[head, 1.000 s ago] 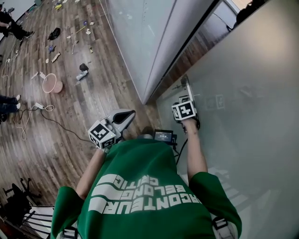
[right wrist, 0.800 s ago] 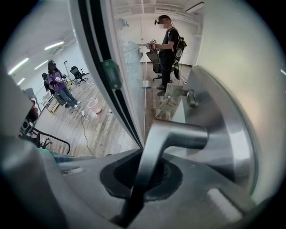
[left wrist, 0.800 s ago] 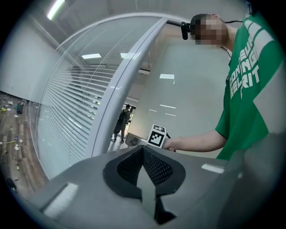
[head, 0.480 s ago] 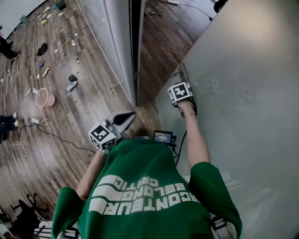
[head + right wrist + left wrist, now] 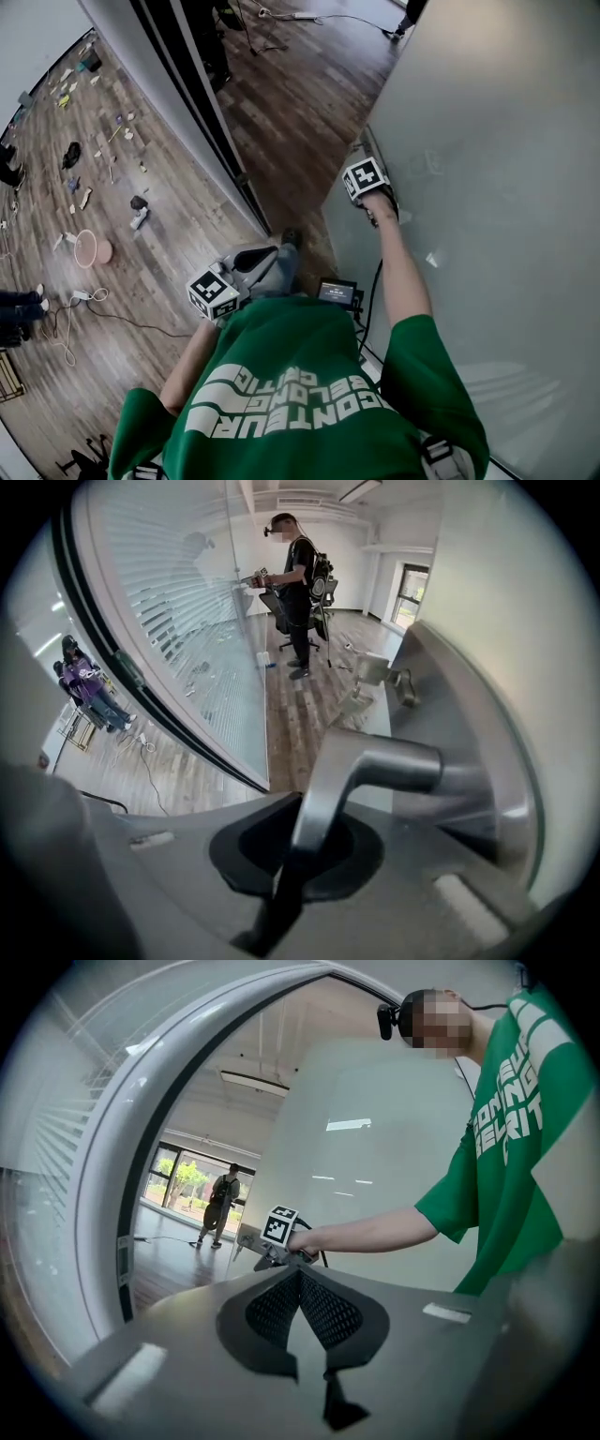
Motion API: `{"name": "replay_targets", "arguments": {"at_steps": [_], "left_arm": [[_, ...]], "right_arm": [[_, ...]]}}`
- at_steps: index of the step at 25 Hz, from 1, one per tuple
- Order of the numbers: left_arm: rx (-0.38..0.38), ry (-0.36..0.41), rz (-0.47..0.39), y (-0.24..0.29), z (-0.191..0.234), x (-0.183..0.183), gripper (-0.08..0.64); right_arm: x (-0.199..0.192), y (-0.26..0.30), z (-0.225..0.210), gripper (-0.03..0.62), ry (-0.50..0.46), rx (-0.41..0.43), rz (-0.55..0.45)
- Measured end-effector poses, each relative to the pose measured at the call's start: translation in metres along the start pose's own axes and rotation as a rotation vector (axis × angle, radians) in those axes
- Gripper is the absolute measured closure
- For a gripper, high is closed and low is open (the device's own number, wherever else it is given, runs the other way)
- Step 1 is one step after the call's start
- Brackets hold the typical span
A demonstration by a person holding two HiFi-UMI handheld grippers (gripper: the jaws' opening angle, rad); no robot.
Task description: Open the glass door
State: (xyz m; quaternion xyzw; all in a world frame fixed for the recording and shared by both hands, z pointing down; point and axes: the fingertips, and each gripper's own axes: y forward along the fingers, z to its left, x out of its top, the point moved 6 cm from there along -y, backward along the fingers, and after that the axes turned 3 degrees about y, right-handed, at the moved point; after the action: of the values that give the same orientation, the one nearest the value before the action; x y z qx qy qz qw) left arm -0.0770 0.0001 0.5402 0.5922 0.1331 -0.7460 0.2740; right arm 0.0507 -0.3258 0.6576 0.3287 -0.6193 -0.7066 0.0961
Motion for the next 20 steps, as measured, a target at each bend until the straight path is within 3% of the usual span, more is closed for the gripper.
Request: {"name": "replay_targets", "arguments": {"at_steps": [20], "left_arm": [[-0.208, -0.033, 0.040, 0.146, 0.056, 0.004, 0.551]], "right_arm": [[-0.042, 0.007, -0.132, 0.600, 0.163, -0.056, 0.052]]}}
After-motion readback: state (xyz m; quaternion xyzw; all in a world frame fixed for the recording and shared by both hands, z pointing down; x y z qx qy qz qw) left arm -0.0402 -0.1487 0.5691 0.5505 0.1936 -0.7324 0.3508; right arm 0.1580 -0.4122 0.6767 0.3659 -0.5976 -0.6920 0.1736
